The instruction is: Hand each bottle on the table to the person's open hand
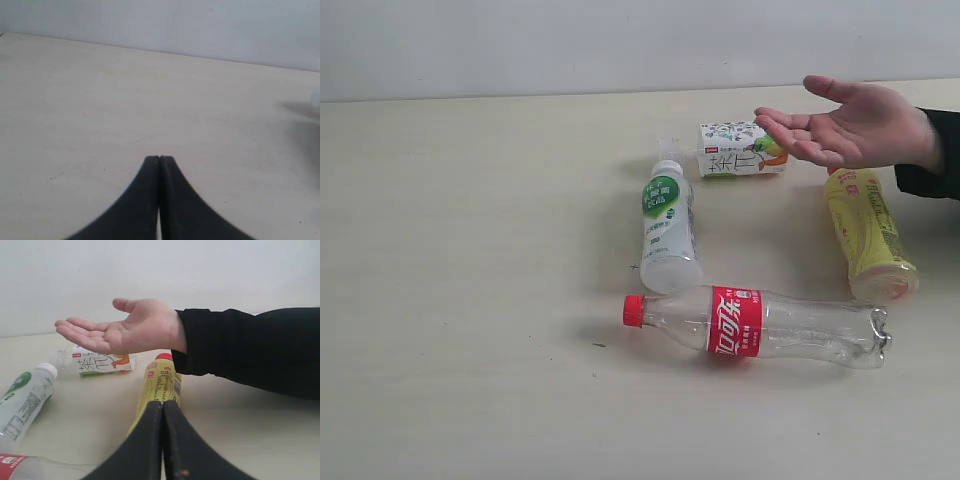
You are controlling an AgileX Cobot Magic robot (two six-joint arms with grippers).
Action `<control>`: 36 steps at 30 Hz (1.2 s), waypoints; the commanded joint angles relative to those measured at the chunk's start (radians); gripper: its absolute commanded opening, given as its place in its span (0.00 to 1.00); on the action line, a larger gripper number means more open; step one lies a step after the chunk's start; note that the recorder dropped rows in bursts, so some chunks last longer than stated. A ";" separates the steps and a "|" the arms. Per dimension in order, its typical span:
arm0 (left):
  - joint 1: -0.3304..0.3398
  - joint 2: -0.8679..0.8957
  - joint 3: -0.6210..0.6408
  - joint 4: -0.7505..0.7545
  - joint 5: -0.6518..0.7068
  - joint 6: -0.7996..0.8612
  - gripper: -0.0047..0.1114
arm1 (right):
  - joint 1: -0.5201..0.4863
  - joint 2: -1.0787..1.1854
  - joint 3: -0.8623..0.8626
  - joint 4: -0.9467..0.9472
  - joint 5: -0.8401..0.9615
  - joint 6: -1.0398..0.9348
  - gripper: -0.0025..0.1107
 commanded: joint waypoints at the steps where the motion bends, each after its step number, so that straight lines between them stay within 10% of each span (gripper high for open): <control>1: -0.005 -0.006 -0.001 0.003 -0.004 -0.007 0.04 | -0.004 -0.004 0.004 0.000 -0.007 -0.001 0.02; 29: -0.005 -0.006 -0.001 0.003 -0.004 -0.002 0.04 | -0.004 -0.004 0.004 0.000 -0.007 -0.001 0.02; 36: -0.005 -0.006 -0.001 -0.106 -0.297 -0.051 0.04 | -0.004 -0.004 0.004 0.000 -0.007 -0.001 0.02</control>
